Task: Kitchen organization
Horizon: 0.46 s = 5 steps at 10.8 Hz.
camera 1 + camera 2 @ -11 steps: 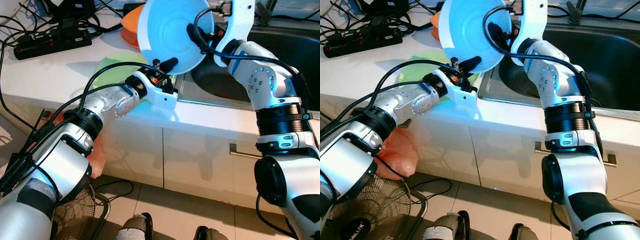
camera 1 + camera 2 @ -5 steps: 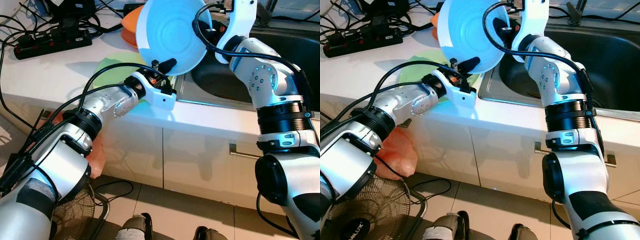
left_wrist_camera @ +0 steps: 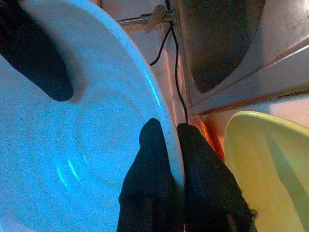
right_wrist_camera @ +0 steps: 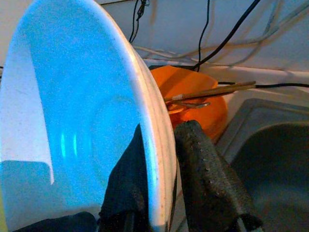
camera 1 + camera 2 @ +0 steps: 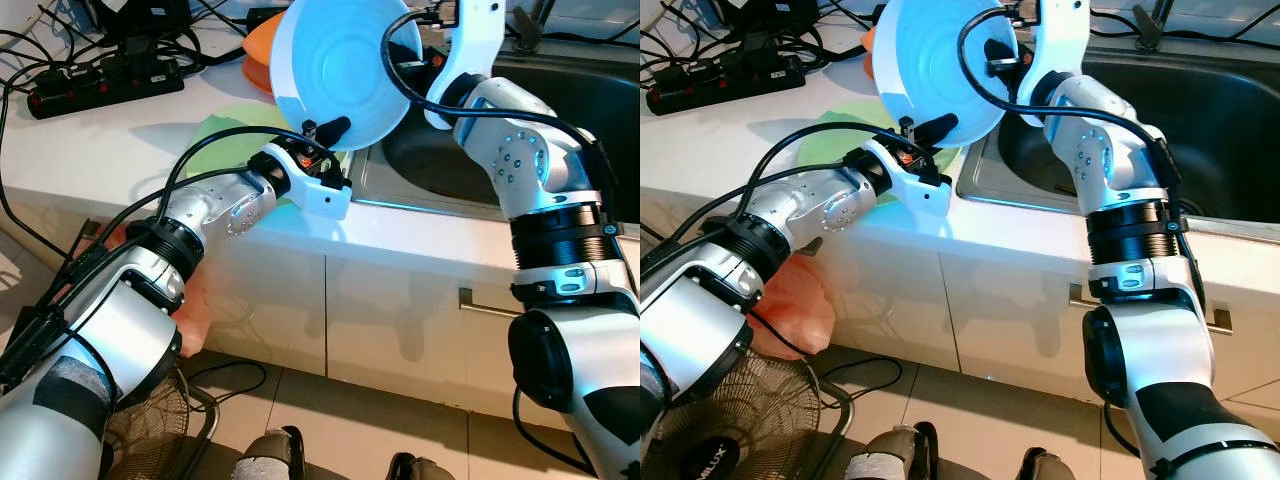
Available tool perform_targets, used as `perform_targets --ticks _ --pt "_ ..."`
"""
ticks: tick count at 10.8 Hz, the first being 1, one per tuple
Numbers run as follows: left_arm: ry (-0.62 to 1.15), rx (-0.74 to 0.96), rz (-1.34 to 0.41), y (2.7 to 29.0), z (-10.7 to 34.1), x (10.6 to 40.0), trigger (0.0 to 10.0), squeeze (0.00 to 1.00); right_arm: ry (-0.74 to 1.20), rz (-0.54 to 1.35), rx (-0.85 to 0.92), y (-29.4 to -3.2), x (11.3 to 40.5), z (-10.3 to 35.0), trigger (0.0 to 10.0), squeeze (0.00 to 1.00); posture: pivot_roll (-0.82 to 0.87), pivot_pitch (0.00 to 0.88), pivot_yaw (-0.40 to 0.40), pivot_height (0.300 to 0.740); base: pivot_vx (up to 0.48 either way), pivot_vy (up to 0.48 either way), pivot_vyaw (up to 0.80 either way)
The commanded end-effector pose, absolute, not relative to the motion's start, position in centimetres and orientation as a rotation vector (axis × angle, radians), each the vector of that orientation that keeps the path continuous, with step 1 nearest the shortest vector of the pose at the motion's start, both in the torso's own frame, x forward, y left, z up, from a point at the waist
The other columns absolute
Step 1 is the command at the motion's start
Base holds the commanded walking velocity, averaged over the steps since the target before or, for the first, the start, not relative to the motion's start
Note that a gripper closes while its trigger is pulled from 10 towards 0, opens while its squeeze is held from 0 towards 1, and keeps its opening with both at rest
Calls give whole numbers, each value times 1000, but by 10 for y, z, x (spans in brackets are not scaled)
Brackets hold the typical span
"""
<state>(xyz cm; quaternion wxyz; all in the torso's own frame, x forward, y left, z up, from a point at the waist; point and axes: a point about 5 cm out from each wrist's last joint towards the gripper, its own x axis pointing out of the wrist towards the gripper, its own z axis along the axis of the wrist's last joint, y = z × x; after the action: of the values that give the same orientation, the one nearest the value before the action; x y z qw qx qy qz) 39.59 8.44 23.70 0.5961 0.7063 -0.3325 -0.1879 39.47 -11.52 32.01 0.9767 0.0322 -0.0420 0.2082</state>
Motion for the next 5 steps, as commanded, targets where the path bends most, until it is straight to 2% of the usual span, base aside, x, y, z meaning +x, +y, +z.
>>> perform_targets --ticks 1,4,5 --pt "-844 1590 -398 84 243 393 10000 0 -111 340 85 -133 397 325 0 0 127 123 47 740 0 0 0" --pt "-859 1574 -403 82 245 392 10000 0 -109 346 92 -133 398 324 0 0 124 124 46 740 0 0 0" --pt "-860 1549 -407 81 247 392 10000 1000 -108 350 100 -132 398 324 10000 0 126 124 46 740 0 0 0"
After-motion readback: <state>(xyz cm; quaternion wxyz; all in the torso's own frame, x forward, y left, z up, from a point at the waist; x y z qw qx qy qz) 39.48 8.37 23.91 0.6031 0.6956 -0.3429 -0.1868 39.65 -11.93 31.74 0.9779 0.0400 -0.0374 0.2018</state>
